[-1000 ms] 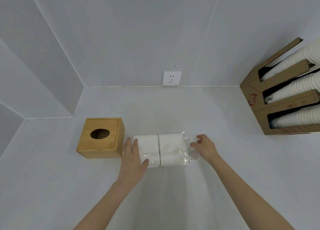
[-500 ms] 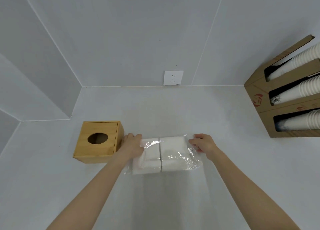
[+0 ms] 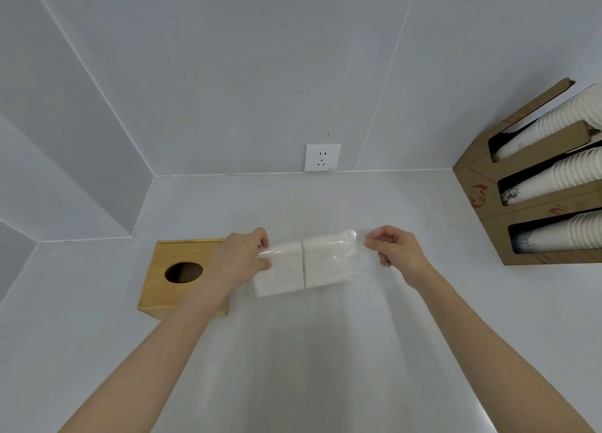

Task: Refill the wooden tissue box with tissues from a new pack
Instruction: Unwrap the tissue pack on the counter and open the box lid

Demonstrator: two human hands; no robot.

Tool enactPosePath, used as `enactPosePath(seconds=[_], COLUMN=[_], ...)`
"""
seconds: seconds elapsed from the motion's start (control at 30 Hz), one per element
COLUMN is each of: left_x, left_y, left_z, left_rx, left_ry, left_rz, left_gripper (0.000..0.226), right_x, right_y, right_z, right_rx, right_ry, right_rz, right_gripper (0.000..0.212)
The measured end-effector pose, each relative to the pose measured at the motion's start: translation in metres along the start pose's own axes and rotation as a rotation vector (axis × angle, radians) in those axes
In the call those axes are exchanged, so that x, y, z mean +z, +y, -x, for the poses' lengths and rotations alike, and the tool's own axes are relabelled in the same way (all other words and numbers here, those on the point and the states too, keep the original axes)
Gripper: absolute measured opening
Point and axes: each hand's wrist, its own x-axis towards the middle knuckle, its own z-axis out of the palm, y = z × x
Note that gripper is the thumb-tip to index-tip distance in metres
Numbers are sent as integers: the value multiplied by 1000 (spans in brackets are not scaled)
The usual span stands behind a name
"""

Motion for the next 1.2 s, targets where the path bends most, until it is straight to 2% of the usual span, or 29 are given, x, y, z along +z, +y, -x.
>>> enactPosePath(seconds=[0.13,0.23,0.5,0.63,0.7,0.83,0.93,1.03,1.1,1.2], left_x=[-1,24,82,83,79,76,81,80,74,65], left_y=[3,0,-16,-19,-19,-23,-24,-24,-24,-26], left_z=[14,27,52,54,46,26,23,27,33,49], left_rx=[250,275,243,212,188,164,174,196,224,308], left_ry=[360,480,295,258,264,72,8,112,155,172], left_rz=[-196,-223,-225,-73,-36,-153,-195,-98,-83,-21], left_gripper=[28,37,54,47,52,71,58,32,19,10], right_x=[-6,0,7,8,14,34,45,46,39,24], right_y=[0,24,92,86,75,56,59,59,55,51], right_z=[10,17,35,34,28,19,16,22,29,42], right_rx=[-132,-142,-111,-154,-185,-257,-251,-361,-364,-259], right_ry=[-14,31,-2,16,29,-114,-192,-99,-114,-214], right_rz=[49,136,534,655,682,781,927,877,828,716], right_gripper=[18,21,38,47,46,50,45,15,4,7])
